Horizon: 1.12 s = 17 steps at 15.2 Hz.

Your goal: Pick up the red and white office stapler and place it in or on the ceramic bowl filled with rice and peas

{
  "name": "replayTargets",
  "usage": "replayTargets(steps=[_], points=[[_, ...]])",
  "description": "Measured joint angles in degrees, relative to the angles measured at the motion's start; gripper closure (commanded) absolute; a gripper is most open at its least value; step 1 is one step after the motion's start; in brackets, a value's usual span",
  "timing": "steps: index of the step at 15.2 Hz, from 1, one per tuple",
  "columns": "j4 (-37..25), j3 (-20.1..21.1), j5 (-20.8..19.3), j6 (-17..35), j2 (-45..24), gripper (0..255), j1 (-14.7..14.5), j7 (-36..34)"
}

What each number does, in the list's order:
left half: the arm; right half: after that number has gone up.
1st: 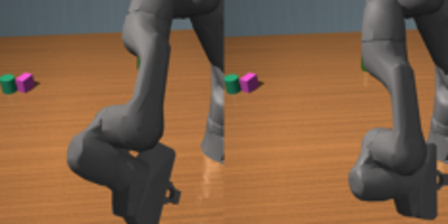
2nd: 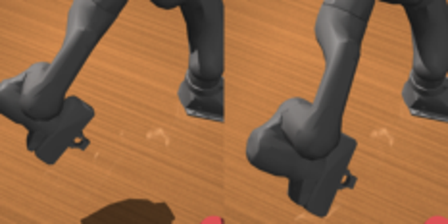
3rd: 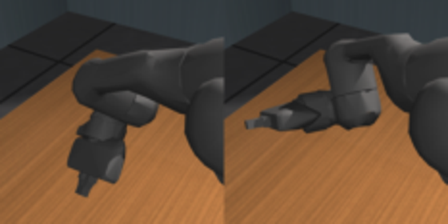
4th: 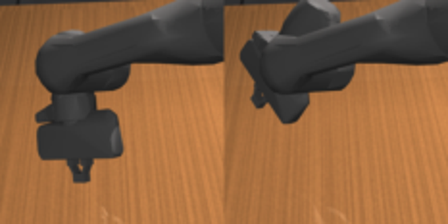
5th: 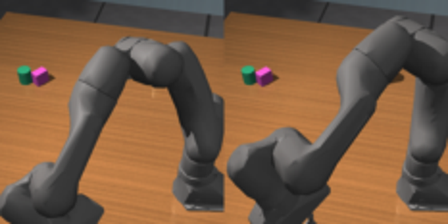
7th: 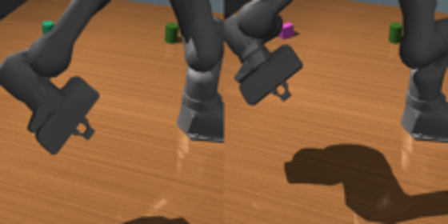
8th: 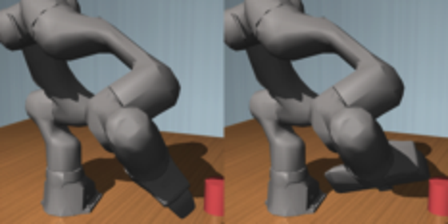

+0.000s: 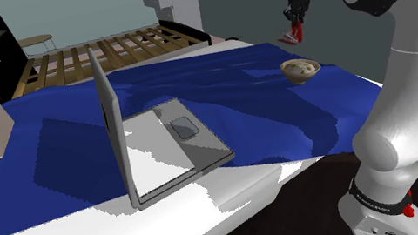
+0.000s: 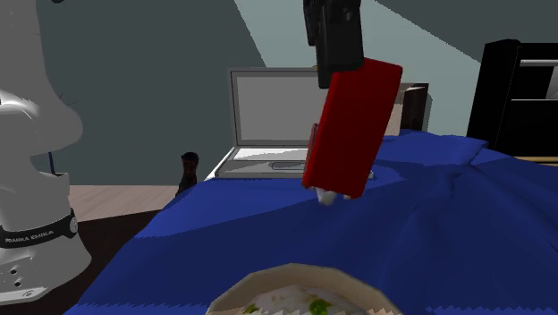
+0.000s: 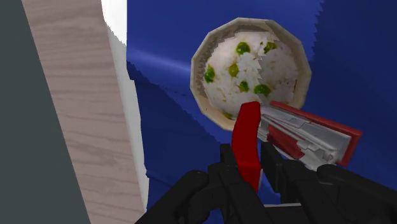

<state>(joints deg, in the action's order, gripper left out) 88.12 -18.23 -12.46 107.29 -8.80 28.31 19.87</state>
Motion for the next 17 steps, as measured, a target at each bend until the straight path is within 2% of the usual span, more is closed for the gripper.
replayTargets(steps=[2,7,8,11,17], points=[[-0.1,-1.0,0.6,0.5,0.0,255,1.5,2.6],[3.5,-1.4,0.5,3.8,0.5,255,2.1,2.9],[3.5,-1.4,0.5,3.8,0.4,0,2.1,2.9],[5.8,-0.7,-0.2,4.3,2.0,0,1.2,2.9],[16.8,2.4,-3.0,7.0,8.4,0,-2.4,3.2]])
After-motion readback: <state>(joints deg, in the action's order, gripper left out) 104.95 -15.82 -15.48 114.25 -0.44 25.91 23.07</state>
